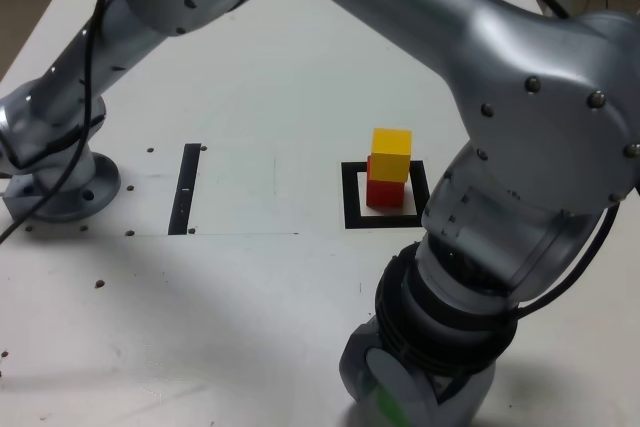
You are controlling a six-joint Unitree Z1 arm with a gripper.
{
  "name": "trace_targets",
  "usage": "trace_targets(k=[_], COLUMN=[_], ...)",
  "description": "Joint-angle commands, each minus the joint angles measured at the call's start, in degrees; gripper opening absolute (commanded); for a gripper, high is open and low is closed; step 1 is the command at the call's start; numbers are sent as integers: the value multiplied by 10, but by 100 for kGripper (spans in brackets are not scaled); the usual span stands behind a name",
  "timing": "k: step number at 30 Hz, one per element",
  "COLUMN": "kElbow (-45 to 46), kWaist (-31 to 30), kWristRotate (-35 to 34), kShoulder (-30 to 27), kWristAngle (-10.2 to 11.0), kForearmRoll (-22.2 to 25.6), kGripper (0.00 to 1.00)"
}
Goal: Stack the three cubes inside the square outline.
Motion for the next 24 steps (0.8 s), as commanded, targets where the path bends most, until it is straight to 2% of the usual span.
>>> trace_targets(k=[1,15,24], kElbow=[-3,-1,11], kWaist=[-1,4,49], kWristRotate=[1,-2,-4], kShoulder=[1,-28,-84], kWristAngle=[-1,5,14], kForearmRoll=[-1,22,56], kGripper=[33,33,33])
